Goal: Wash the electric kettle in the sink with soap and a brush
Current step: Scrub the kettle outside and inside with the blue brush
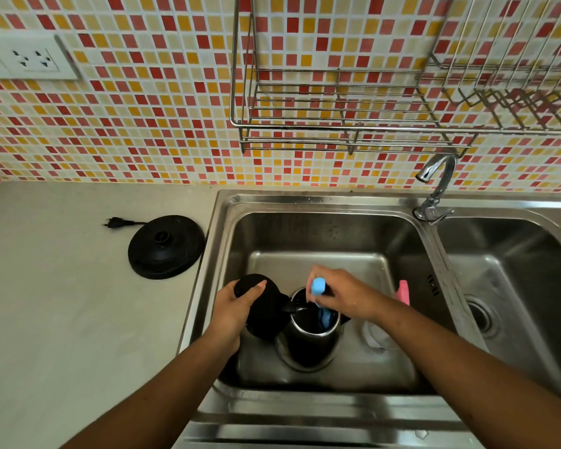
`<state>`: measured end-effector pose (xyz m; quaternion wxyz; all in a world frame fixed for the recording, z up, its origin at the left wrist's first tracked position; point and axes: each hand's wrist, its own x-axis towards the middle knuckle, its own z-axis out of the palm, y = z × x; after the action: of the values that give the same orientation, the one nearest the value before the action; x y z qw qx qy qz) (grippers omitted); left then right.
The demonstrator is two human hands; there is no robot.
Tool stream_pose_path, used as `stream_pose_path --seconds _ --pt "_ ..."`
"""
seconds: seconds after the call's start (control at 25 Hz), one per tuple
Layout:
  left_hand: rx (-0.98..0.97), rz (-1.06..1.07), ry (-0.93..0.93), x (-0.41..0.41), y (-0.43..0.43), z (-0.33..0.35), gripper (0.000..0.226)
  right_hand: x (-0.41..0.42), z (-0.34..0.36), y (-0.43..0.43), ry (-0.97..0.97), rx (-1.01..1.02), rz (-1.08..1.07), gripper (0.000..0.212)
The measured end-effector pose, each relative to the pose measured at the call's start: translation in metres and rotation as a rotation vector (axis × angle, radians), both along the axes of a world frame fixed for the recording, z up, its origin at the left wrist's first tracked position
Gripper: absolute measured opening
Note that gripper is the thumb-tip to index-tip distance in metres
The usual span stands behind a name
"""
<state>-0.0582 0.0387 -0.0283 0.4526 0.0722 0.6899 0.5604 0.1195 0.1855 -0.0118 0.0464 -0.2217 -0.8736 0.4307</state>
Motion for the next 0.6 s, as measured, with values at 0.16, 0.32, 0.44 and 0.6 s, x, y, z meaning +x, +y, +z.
stream_pose_path --seconds 0.16,0.32,0.44,0.6 --pt "0.010 0.009 0.000 0.001 -0.001 0.001 0.037 0.002 -0.022 -0.006 -0.142 0.004 0.007 0.012" --pt "0.026 0.035 0.007 0.006 -0.002 0.003 0.030 -0.017 0.014 0.003 -0.155 0.059 -0.052 0.026" --pt "0.022 0.046 0.028 0.008 -0.001 0.005 0.028 -0.024 0.028 0.007 -0.104 0.044 -0.166 0.030" --pt "0.027 0.068 0.018 0.011 -0.002 0.009 0.026 -0.007 -0.002 -0.010 -0.241 0.002 -0.244 0.034"
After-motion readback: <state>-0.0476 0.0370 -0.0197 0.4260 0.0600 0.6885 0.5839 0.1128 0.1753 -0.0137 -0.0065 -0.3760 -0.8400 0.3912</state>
